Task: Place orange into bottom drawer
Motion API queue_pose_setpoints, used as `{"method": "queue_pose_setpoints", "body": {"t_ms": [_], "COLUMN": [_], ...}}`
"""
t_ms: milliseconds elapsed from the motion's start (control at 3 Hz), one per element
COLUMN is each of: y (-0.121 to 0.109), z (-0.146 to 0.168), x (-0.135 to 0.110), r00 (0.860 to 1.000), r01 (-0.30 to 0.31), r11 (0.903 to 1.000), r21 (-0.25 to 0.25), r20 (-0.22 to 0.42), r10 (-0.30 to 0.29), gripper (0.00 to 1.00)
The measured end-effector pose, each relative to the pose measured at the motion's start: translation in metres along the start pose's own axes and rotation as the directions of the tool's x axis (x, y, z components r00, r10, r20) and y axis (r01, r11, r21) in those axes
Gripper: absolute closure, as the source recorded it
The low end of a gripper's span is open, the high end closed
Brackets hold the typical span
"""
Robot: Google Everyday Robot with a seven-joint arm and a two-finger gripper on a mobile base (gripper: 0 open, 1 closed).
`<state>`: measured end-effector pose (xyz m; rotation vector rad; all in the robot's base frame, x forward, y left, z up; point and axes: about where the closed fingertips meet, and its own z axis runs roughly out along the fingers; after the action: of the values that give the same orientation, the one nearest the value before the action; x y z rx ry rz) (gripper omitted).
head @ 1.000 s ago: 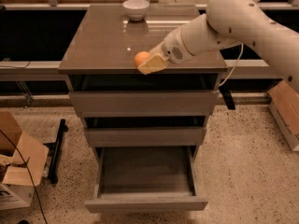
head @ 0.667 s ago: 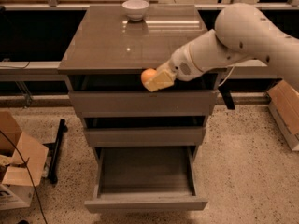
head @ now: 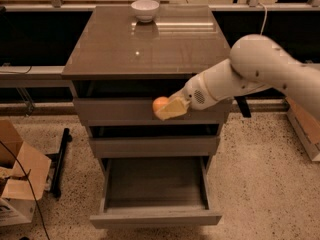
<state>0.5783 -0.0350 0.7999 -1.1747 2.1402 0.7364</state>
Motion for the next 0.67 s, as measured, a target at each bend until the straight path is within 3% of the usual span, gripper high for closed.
{"method": "queue_pose_setpoints", "body": {"t_ms": [333,667], "y": [0.011,0.007], "z": [0.042,0.084], "x": [0.018,0.053], "r00": [1.0,0.998], "r01": [-0.001,-0.059], "r11": [0.9972,0.9924], "r21": [-0.075,-0.108], "r20": [-0.011,0.028], "r10": [0.0,0.062], "gripper": [1.0,1.0]}}
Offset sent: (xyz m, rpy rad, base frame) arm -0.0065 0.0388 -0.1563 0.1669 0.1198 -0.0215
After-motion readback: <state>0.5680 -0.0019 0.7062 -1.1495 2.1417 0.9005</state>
